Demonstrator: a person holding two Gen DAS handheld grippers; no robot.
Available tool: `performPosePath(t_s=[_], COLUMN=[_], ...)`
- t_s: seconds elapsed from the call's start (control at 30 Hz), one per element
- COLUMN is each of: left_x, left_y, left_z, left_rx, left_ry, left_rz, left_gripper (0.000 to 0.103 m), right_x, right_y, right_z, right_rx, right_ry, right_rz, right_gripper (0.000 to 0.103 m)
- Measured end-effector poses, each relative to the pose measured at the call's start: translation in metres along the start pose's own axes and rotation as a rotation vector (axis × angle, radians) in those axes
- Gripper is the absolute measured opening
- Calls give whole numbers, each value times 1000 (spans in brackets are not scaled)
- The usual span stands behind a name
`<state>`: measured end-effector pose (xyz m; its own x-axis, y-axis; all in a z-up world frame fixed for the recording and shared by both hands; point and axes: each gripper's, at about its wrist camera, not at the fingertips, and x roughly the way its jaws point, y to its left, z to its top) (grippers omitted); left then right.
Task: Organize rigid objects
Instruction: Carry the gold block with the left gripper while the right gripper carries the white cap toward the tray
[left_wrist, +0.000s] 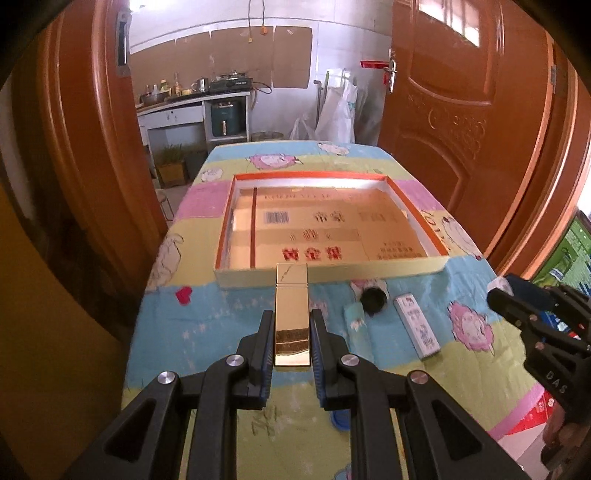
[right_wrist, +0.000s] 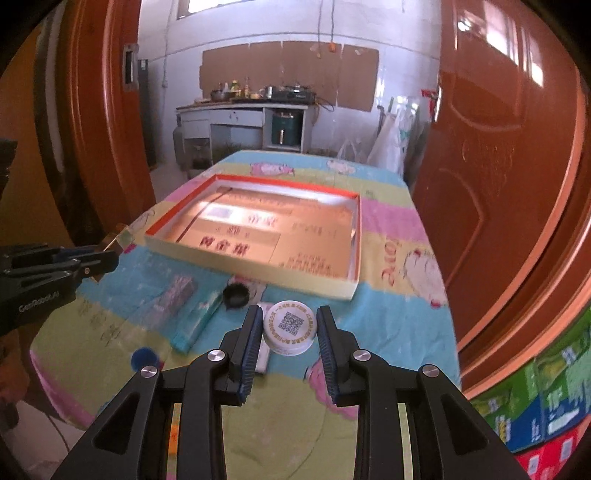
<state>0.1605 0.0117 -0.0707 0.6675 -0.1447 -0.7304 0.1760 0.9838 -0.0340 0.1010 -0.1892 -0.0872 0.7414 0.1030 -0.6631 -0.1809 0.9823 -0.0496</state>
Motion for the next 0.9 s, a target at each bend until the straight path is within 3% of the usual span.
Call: performPosePath(t_s=[0.53,0.9], left_x=[47,116], left_y=[-6,-17], left_z=[73,119], left_rx=[12,47], left_ry=[36,133], left_rz=[-28,-41], left_gripper=[18,18], right_x=[38,114], right_y=[-19,-36], right_z=[75,118], right_rx=[-59,-73], right_ry=[-22,55], right_rz=[84,142], right_gripper=[31,31])
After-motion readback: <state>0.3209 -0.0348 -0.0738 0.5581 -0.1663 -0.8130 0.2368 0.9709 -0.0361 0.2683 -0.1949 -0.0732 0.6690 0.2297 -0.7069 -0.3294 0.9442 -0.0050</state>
